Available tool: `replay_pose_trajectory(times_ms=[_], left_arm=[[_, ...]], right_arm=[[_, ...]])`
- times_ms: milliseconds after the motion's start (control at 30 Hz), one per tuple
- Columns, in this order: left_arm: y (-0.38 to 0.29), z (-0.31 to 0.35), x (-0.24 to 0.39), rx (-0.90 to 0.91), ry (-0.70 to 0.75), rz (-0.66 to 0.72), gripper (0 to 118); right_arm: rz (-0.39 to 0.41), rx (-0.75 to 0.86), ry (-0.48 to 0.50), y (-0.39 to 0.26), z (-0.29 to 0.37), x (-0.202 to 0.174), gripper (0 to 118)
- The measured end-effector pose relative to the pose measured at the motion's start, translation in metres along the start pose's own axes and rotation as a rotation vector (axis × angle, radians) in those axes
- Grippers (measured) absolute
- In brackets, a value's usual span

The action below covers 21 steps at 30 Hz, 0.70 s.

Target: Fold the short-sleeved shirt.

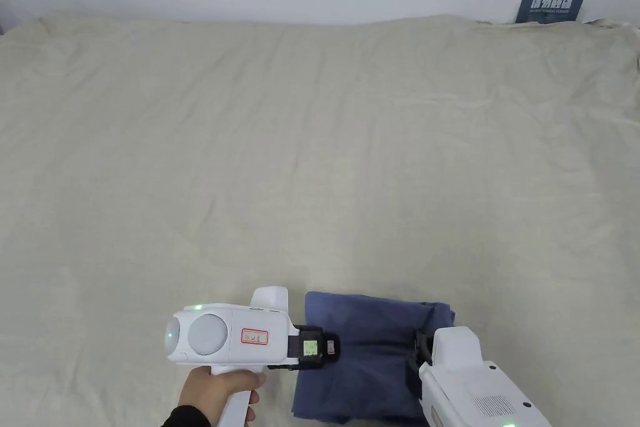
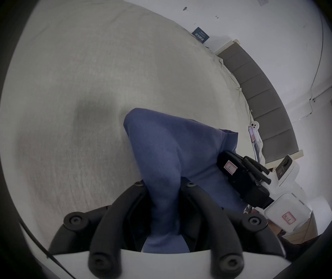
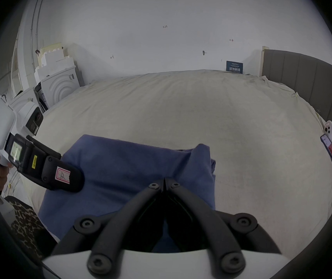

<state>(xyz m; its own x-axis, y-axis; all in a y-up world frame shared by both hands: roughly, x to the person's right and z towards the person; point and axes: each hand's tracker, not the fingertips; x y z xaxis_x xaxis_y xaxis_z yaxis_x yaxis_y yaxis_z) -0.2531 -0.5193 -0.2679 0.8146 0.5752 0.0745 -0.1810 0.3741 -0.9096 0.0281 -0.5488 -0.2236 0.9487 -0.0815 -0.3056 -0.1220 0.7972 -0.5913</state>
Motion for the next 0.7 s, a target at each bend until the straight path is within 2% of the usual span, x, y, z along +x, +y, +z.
replay_pose_trajectory(times_ms=[167, 433, 700], left_arm=[[0.018, 0.023, 0.004, 0.022, -0.030, -0.037, 19], [0.061, 0.089, -0.031, 0.072, 0.119, -0.117, 19], [0.092, 0.182, -0.105, 0.139, 0.321, -0.078, 19]], right_arm=[[-0.011, 0.094, 0.007, 0.029, 0.027, 0.006, 0], [0.046, 0.274, -0.020, 0.101, 0.073, 0.010, 0], [0.072, 0.380, -0.040, 0.151, 0.104, -0.012, 0]])
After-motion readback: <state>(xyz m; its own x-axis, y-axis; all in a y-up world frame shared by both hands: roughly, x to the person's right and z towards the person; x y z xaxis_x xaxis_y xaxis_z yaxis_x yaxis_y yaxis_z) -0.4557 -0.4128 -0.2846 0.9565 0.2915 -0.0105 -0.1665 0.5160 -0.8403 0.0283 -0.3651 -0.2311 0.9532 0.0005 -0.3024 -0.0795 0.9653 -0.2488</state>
